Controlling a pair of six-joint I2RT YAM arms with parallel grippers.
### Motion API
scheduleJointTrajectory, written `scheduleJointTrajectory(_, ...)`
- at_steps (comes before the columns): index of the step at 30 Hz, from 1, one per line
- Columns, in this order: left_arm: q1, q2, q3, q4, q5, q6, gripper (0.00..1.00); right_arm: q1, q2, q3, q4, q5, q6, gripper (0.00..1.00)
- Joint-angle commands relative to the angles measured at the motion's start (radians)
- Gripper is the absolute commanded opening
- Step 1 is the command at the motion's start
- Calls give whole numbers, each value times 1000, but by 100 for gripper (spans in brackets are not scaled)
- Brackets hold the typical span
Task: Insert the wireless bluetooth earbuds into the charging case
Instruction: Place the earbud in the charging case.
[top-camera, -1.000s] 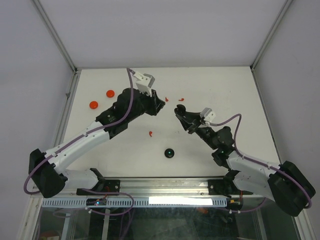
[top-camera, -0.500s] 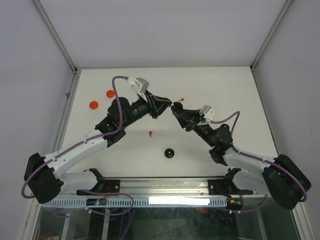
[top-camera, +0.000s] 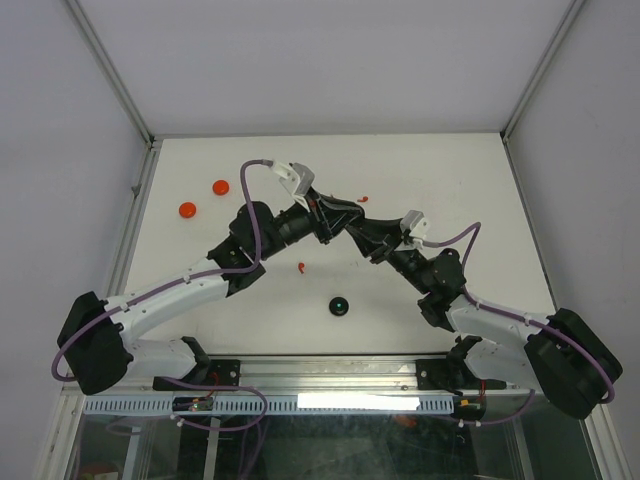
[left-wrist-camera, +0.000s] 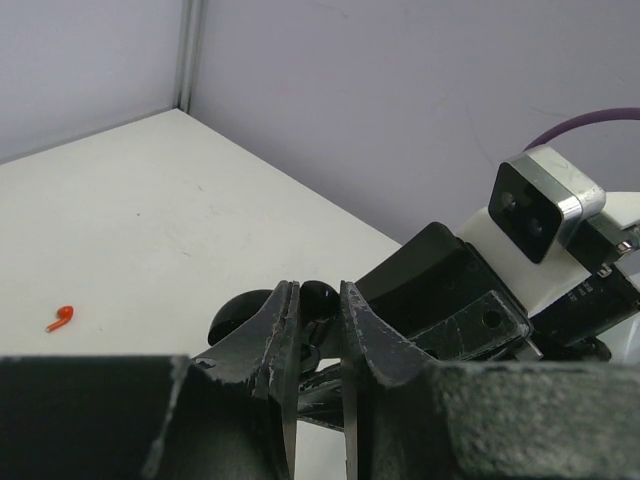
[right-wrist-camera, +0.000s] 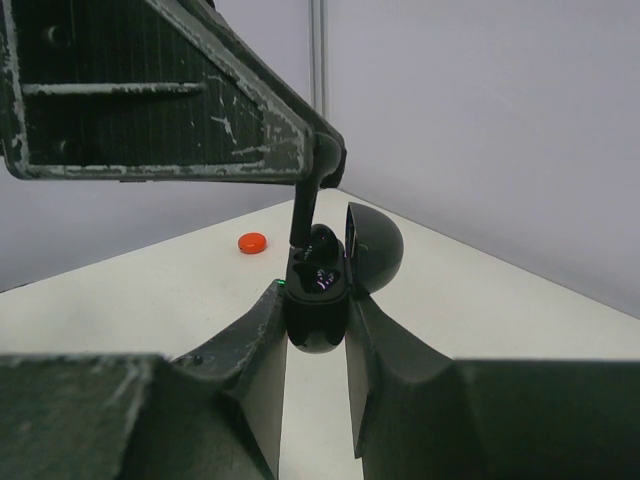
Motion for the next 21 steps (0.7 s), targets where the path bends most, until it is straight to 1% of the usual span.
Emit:
scheduleJointTrajectory(1,-29,4,-9,75,-51,57,12,7,-20,36,78,16,7,0)
scheduleJointTrajectory(9,-56,6,-28,73,-137,105,11,7,-26,32,81,23,2,0)
scheduleJointTrajectory(21,-72,-11,-58,75,-210,135,11,8,-26,29,86,28,0,0)
